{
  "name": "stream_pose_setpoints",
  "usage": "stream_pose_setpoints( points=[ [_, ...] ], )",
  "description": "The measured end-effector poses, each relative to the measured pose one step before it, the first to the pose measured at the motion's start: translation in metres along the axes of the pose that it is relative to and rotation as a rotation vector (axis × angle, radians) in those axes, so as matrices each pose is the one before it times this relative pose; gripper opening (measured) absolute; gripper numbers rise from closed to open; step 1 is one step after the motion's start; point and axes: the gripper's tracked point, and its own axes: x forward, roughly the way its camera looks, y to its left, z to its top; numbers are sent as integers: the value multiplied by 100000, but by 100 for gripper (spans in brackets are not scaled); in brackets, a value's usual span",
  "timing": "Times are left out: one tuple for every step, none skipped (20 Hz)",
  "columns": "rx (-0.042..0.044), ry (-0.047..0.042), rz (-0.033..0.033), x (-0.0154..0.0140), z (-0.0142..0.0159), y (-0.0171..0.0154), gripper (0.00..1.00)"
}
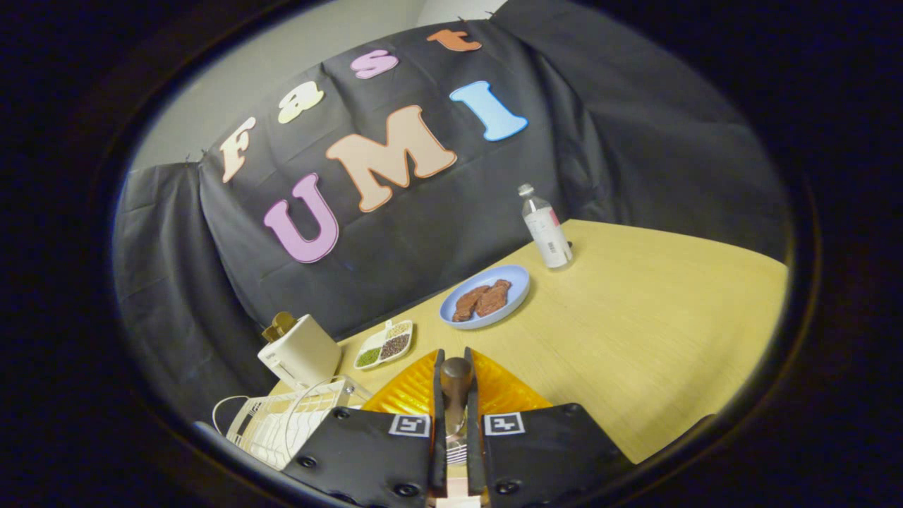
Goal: Take the plate from the dish rack, then take the spoon from the basket and place it into the plate.
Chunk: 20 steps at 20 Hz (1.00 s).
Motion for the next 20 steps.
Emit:
stream_pose_setpoints(
  points=[
    [-808, -573, 767, -14, 84, 331, 14],
    [-664, -1258, -296, -80, 392, 172, 14],
    [-509, -1644, 473, -146, 371, 204, 14],
    [-664, -1882, 843, -198, 552, 416, 14],
    [-358, -1734, 927, -132, 520, 414, 14],
    [-280, -1499, 250, -91, 539, 283, 14],
    [-502, -1369, 63, -142, 529, 220, 13],
    [-826, -1361, -28, -36, 625, 250, 13],
    [-829, -1321, -144, -245, 619, 202, 13],
    [-1008, -1754, -144, -196, 795, 188, 13],
    [-938, -1839, 44, -279, 764, 297, 13],
    [-812, -2131, 551, -389, 993, 343, 14],
    [-381, -1922, 650, -355, 743, 221, 14],
    [7, -1551, 842, -478, 871, 278, 14],
    [740, -1080, 1276, -567, 667, 406, 14],
    [1378, -384, 1682, -584, 475, 370, 14],
    [1349, -193, 1738, -693, 407, 397, 14],
    [680, -32, 1691, -700, 309, 362, 14],
    [-7, 117, 1702, -646, 79, 275, 14],
    [-657, 544, 1492, -875, -36, 265, 14]
  ],
)
